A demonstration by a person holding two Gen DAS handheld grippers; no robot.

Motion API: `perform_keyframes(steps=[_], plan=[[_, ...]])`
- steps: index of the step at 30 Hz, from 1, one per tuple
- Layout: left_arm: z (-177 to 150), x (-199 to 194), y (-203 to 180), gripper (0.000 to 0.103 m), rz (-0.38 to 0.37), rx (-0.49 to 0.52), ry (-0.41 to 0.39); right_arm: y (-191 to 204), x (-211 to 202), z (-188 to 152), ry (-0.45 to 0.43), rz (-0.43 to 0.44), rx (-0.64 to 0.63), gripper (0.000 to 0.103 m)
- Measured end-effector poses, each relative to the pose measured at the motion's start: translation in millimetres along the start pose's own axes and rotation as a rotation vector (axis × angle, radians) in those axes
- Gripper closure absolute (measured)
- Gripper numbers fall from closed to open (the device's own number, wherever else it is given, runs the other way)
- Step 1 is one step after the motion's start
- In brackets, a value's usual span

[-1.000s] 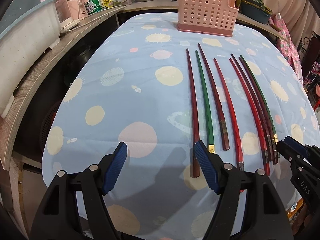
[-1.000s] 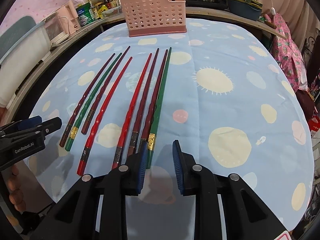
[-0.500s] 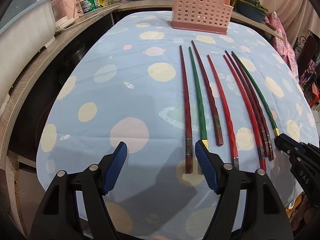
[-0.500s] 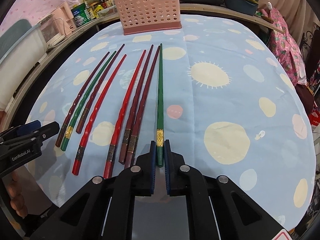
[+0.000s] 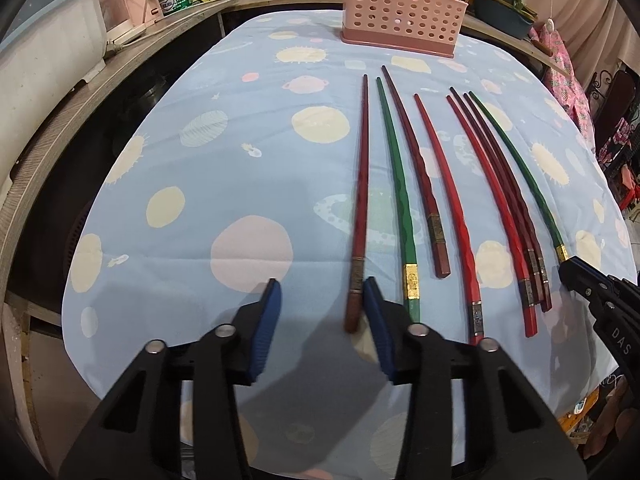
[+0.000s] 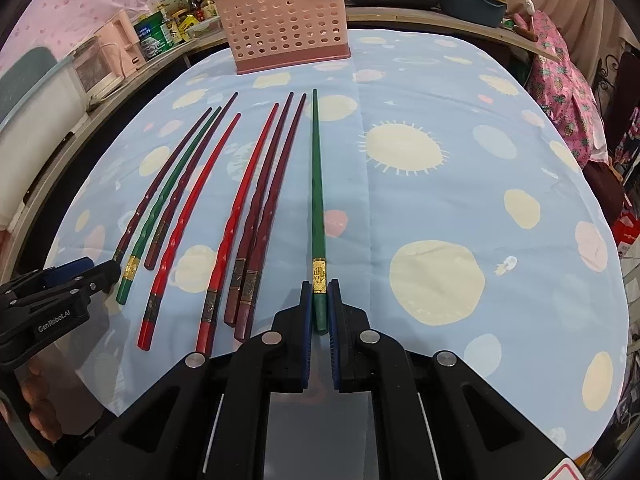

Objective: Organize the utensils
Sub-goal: 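Close left gripper on the dark-red chopstick while right gripper grasps the green chopstick, then lift both chopsticks into the pink basket and open both grippers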

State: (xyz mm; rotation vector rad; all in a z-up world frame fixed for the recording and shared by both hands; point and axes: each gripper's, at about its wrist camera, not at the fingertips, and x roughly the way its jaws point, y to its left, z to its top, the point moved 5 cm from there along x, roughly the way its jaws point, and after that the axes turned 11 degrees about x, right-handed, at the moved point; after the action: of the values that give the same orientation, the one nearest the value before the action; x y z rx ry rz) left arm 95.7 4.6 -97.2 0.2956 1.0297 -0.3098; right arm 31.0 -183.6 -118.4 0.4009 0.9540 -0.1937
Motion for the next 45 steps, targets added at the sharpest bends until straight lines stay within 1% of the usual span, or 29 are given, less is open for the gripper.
perform_keyframes(steps=[2,3,4,8,12,15,19,23,31,33,40,45], plan=[[0,-1,2,0.082,-0.012,-0.010,0.003,-1,-1,0,0.001,0.004,0.005,0.096],[0,-1,3,0.085,-0.021,-0.014,0.006,-2,-1,1,0.001,0.007,0.008,0.096],[0,-1,4,0.092,-0.027,-0.019,0.009,-3,-2,1,0.001,0.009,0.010,0.096],[0,-2,9,0.092,-0.065,-0.052,0.025,-5,-9,4,-0.013,0.014,0.015,0.096],[3,-11,14,0.093,-0.064,-0.068,0.014,-7,-21,12,-0.036,0.021,0.023,0.096],[10,-24,21,0.093,-0.069,-0.086,-0.009,-8,-35,24,-0.061,0.037,0.035,0.096],[28,-48,32,0.094,-0.073,-0.109,-0.063,-8,-57,46,-0.111,0.060,0.045,0.096],[49,-71,42,0.094,-0.089,-0.137,-0.120,-6,-83,74,-0.183,0.079,0.045,0.096],[104,-112,64,0.096,-0.068,-0.151,-0.245,-7,-120,137,-0.305,0.117,0.055,0.096],[122,-120,70,0.096,-0.057,-0.153,-0.276,-7,-123,151,-0.328,0.128,0.061,0.096],[177,-134,87,0.096,-0.018,-0.155,-0.343,-7,-128,198,-0.384,0.154,0.081,0.096],[214,-138,91,0.096,-0.024,-0.151,-0.368,-5,-130,226,-0.401,0.197,0.111,0.096]])
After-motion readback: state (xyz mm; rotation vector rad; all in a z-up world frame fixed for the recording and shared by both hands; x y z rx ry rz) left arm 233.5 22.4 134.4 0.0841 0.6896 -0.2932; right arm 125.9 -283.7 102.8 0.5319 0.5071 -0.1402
